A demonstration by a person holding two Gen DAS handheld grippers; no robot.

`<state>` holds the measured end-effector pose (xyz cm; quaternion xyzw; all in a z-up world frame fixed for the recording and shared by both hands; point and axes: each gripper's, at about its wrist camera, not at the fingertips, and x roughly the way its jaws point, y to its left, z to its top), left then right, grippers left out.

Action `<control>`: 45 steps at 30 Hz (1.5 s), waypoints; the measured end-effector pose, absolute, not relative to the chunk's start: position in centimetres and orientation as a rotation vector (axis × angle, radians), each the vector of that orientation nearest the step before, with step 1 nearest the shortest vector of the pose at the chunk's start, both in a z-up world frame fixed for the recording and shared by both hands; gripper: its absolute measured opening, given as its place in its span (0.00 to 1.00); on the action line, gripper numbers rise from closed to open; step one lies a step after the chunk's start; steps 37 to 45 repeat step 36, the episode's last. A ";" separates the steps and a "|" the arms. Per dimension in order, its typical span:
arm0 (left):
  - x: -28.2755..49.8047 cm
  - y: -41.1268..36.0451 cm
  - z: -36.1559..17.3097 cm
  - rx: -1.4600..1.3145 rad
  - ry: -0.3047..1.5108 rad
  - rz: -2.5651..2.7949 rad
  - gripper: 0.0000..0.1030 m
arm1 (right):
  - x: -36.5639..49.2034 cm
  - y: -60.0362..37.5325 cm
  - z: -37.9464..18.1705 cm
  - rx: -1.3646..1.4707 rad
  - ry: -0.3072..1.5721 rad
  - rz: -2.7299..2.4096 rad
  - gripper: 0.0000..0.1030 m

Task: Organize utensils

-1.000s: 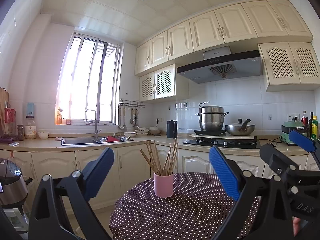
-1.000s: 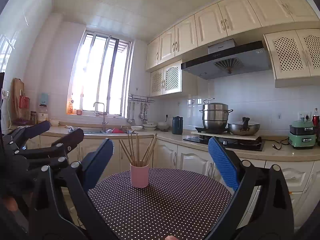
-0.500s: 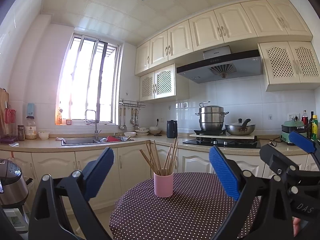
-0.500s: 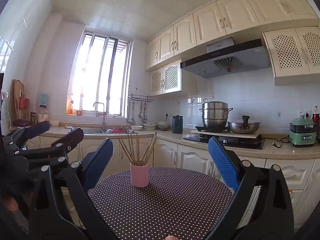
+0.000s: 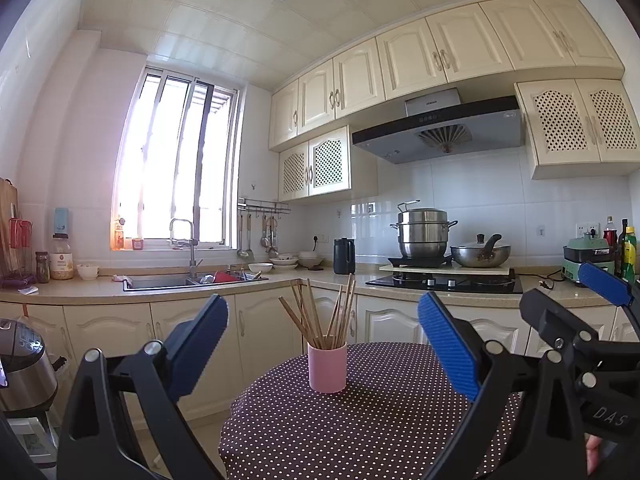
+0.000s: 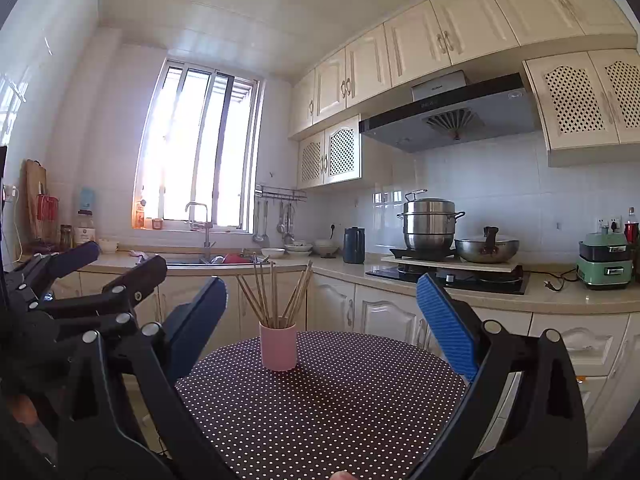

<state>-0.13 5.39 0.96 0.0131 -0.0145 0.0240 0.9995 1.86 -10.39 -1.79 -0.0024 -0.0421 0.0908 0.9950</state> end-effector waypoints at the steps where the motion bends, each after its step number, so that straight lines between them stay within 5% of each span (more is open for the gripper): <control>1: -0.1 5.4 1.0 0.025 -0.028 0.048 0.92 | 1.9 -10.4 -1.8 -0.005 -0.083 0.182 0.91; 45: 1.9 5.2 -0.6 0.060 0.012 0.071 0.92 | 4.1 -10.8 -3.9 0.021 -0.023 0.198 0.91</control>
